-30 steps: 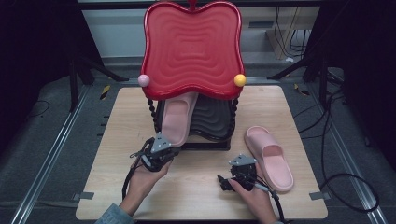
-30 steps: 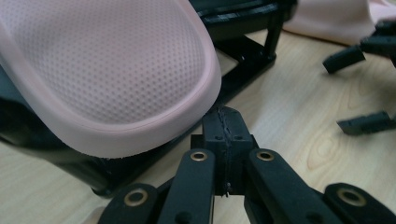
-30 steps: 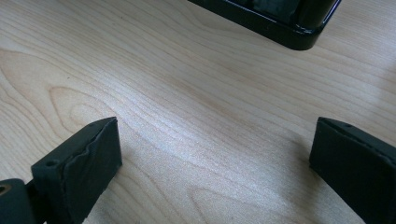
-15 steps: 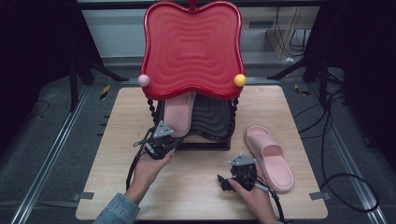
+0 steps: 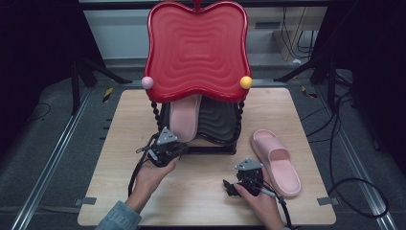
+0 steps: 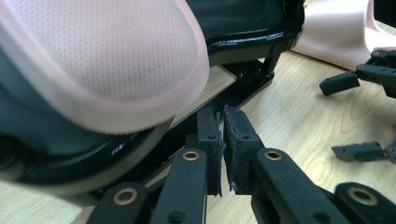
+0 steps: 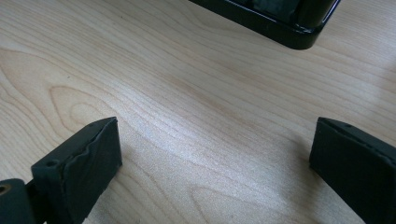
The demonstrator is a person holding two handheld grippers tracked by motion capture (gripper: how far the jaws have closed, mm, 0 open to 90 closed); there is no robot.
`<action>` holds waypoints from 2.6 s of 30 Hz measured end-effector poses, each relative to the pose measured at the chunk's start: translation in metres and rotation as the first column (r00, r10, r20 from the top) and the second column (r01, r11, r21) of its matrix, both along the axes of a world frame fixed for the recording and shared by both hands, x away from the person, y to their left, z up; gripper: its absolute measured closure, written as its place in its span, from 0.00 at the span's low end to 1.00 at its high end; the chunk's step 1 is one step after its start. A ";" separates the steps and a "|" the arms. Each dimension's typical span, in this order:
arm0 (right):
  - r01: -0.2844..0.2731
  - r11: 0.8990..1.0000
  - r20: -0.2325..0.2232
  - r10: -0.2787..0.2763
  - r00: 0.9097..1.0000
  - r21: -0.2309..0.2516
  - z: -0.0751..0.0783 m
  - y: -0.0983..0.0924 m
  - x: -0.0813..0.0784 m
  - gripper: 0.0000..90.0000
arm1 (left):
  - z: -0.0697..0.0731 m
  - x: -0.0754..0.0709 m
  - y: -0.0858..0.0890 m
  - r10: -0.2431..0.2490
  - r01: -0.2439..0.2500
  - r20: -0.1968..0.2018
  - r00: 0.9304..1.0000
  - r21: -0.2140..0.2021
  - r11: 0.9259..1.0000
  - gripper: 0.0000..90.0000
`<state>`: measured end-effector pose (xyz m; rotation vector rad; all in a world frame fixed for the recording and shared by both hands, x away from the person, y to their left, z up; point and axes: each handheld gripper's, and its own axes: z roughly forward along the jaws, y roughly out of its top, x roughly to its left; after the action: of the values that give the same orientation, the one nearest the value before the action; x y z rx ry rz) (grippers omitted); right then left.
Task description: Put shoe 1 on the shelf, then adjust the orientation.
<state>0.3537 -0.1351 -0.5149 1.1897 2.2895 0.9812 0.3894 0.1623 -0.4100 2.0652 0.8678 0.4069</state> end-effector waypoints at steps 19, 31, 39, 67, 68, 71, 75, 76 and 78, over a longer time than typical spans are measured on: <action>0.113 0.993 0.176 -0.115 0.978 0.025 0.052 -0.071 -0.044 0.57 | -0.046 -0.027 0.097 0.275 -0.282 0.077 0.958 0.098 0.954 0.63; 0.304 0.951 0.144 -0.294 0.945 -0.055 0.060 -0.145 -0.004 0.74 | -0.066 -0.024 0.130 0.394 -0.412 0.139 0.909 0.141 0.900 0.48; 0.313 0.945 0.105 -0.303 0.947 -0.098 0.049 -0.148 0.030 0.77 | -0.071 -0.028 0.132 0.409 -0.430 0.152 0.900 0.146 0.891 0.47; -0.067 0.998 0.114 0.068 0.991 -0.010 0.080 -0.088 -0.037 0.93 | -0.076 -0.032 0.148 0.469 -0.486 0.147 0.871 0.122 0.865 0.46; -0.089 0.996 0.114 0.089 0.990 -0.007 0.081 -0.081 -0.036 0.93 | -0.076 -0.032 0.148 0.468 -0.485 0.146 0.872 0.122 0.866 0.46; -0.158 0.987 0.111 0.158 0.981 -0.011 0.081 -0.059 -0.034 0.93 | -0.076 -0.032 0.147 0.460 -0.479 0.150 0.875 0.128 0.868 0.46; -0.231 0.973 0.096 0.232 0.968 -0.022 0.076 -0.028 -0.025 0.93 | -0.076 -0.032 0.147 0.462 -0.481 0.149 0.874 0.127 0.868 0.46; -0.247 0.969 0.091 0.248 0.964 -0.024 0.074 -0.020 -0.022 0.93 | -0.076 -0.032 0.147 0.463 -0.481 0.148 0.874 0.129 0.867 0.46; -0.268 0.963 0.086 0.269 0.959 -0.031 0.071 -0.005 -0.017 0.93 | -0.077 -0.031 0.148 0.464 -0.481 0.144 0.874 0.129 0.867 0.46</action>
<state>0.3370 -0.1405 -0.4440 0.8219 2.4246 1.0796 0.3581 0.3101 -0.4867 1.9346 1.3155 0.8730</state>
